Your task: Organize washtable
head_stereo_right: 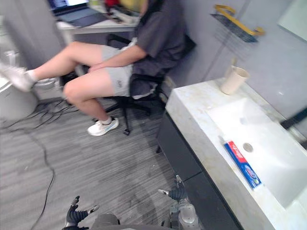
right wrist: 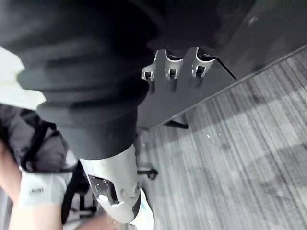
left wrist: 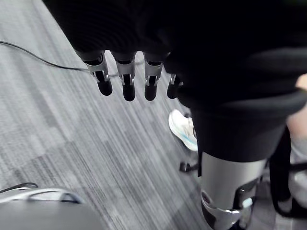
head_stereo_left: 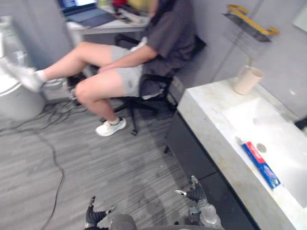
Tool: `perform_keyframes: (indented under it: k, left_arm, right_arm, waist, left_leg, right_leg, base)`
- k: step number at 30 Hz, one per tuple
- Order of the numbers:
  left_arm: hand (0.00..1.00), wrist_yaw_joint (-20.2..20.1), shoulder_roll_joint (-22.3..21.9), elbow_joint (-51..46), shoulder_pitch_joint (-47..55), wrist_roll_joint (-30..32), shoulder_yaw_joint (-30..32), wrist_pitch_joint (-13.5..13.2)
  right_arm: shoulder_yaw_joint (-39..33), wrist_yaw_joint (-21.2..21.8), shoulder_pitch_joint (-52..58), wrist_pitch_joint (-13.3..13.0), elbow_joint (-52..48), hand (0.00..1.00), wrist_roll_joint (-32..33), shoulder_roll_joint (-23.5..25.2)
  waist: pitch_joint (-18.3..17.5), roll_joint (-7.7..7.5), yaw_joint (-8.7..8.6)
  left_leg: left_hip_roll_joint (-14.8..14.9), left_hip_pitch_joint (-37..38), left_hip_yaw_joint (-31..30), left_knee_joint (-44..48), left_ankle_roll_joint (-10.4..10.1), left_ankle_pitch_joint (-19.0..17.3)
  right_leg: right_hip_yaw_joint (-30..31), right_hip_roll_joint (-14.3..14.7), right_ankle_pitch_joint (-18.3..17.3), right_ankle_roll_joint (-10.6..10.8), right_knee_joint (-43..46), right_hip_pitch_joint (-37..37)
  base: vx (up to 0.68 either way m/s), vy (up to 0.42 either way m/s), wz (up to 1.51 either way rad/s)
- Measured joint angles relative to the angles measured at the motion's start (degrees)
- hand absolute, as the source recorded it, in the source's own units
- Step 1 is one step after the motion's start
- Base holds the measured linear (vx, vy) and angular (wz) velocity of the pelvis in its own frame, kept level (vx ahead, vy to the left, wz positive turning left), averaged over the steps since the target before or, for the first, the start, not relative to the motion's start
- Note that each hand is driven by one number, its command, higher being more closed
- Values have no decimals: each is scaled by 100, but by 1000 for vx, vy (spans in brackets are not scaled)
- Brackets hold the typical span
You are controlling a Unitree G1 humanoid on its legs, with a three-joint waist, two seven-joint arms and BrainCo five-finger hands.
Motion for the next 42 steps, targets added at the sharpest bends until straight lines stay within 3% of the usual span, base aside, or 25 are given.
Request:
perform_keyframes:
  k: [1, 2, 4, 5, 6, 8, 9, 11, 13, 15, 17, 18, 19, 24, 26, 27, 34, 42]
  left_arm:
    - [0, -13, -4, 166, -210, -1, -7, 50]
    - [0, -73, -10, 216, -278, -6, -16, 57]
    - [0, -248, -138, 256, -264, 0, -138, 110]
    - [0, -255, -250, 266, -245, 12, -109, 136]
    - [0, -249, -495, 218, -242, 21, 48, 159]
    - [0, -295, -677, 233, -257, 119, 58, 181]
    - [0, -323, -696, 226, -259, 119, 55, 196]
    - [0, -365, -669, 177, -281, 118, 4, 219]
    - [0, -363, -600, 135, -281, 120, -121, 221]
    - [0, -463, -476, 112, -288, 105, 238, 215]
    - [0, -625, -215, 92, -241, -133, 449, 198]
    - [0, -592, -51, 88, -146, -326, 478, 146]
    - [0, -578, 20, 82, -111, -366, 491, 120]
    - [0, -591, 139, 83, -282, -410, 456, 16]
    - [0, -598, -16, 132, -219, -410, 438, 35]
    - [0, -587, -237, 405, 147, -411, 285, 49]
    - [0, -603, -242, 402, 102, -523, 271, 49]
    - [0, -822, -301, 223, -33, -1560, 59, 33]
  right_arm:
    - [-9, 22, -127, 5, 182, 0, 4, -11]
    - [-10, 48, -143, 7, 232, 0, 5, -27]
    - [-136, 173, 52, 13, 306, 0, 9, -157]
    - [-211, 205, 129, 27, 355, 0, 13, -225]
    - [-365, 249, 170, 76, 490, 0, 22, -334]
    - [-731, 232, 190, 76, 530, 0, 124, -384]
    - [-781, 217, 190, 77, 595, 0, 181, -407]
    - [-952, 217, 191, 125, 894, 0, 240, -417]
    - [-1013, 185, 112, 181, 1037, 0, 305, -446]
    - [-1354, 163, 67, 188, 1207, 0, 298, -644]
    - [-1554, 101, 81, 208, 1222, 0, 281, -799]
    - [-1730, -56, 228, 214, 1092, 0, 236, -971]
    - [-1804, -92, 364, 217, 1000, 0, 231, -1021]
    - [-1823, -140, 647, 299, 907, 0, 231, -637]
    - [-1823, -138, 638, 301, 909, 0, 231, -539]
    - [-1627, -144, 581, 322, 1072, 0, 231, -543]
    - [-1632, -136, 571, 322, 1072, 0, 308, -541]
    - [-2123, -105, 354, 281, 1057, 0, 1467, -524]
  waist:
    - [6, 9, -125]
    - [3, 4, -179]
    - [-23, -47, -348]
    - [-29, -20, -365]
    - [-27, 207, -342]
    - [-13, 561, -362]
    - [-1, 573, -368]
    - [51, 477, -334]
    - [91, 369, -341]
    - [100, 446, -328]
    - [158, 569, -307]
    - [172, 806, -318]
    - [139, 874, -309]
    - [-87, 418, -357]
    - [-116, 371, -342]
    - [-240, 363, -194]
    - [-241, 362, -191]
    - [-240, 359, -190]
  left_leg:
    - [-44, 129, 226, -38, 0, 0]
    - [-91, 190, 300, -36, -2, -1]
    - [-353, 542, 412, 299, -150, -86]
    - [-309, 566, 401, 597, -214, -124]
    - [48, 397, 354, 1448, -257, -95]
    - [593, -239, -290, 3101, -59, -152]
    - [580, -345, -525, 3268, 20, -225]
    - [444, -524, -1217, 3249, 43, -431]
    - [199, -679, -1860, 2647, -126, -542]
    - [-177, -880, -3013, 1445, -219, -513]
    - [-291, -854, -3666, 856, -492, -351]
    - [-168, -869, -3783, 529, -467, -41]
    - [-131, -862, -3704, 557, -475, 200]
    - [-610, -521, -3066, -248, -107, 446]
    - [-690, -370, -2880, -360, -85, 460]
    - [-1131, 550, -2711, -2262, 261, 1505]
    - [-1132, 550, -2725, -2261, 262, 1505]
    - [-1141, 585, -2895, -2258, 260, 1508]
  right_leg:
    - [-521, 138, 205, -333, -289, -124]
    - [-621, 297, 330, -509, -457, -133]
    - [-363, 733, 867, -1207, -1095, 56]
    - [-295, 808, 712, -1183, -1283, 207]
    - [-61, 1077, 810, -1185, -1641, 496]
    - [500, 1627, 869, -1230, -2171, 870]
    - [687, 1711, 858, -1238, -2203, 953]
    - [1164, 1791, 885, -1150, -2312, 1277]
    - [1673, 1813, 883, -1044, -2342, 1491]
    - [2421, 1821, 850, -875, -2333, 1624]
    - [2856, 1869, 788, -761, -2278, 1662]
    - [3150, 1991, 692, -610, -2177, 1728]
    - [3237, 2002, 624, -511, -2108, 1732]
    - [3694, 1355, 573, -142, -2248, 1654]
    - [3817, 1238, 636, -34, -2339, 1740]
    - [3505, 766, 841, 262, -2713, 1815]
    - [3490, 762, 842, 262, -2730, 1827]
    - [3176, 688, 955, 258, -2989, 2052]
  base:
    - [202, 151, -128]
    - [286, 120, -105]
    - [368, 38, -83]
    - [330, 41, -104]
    - [273, 68, -117]
    - [290, 64, -144]
    - [230, 32, -135]
    - [267, 34, -132]
    - [269, 65, -142]
    - [267, 200, -159]
    - [180, 219, -151]
    - [173, 248, -143]
    - [195, 270, -113]
    - [208, 271, -41]
    - [107, 166, -32]
    - [25, 40, -9]
    - [0, 0, 0]
    - [-7, -10, 14]
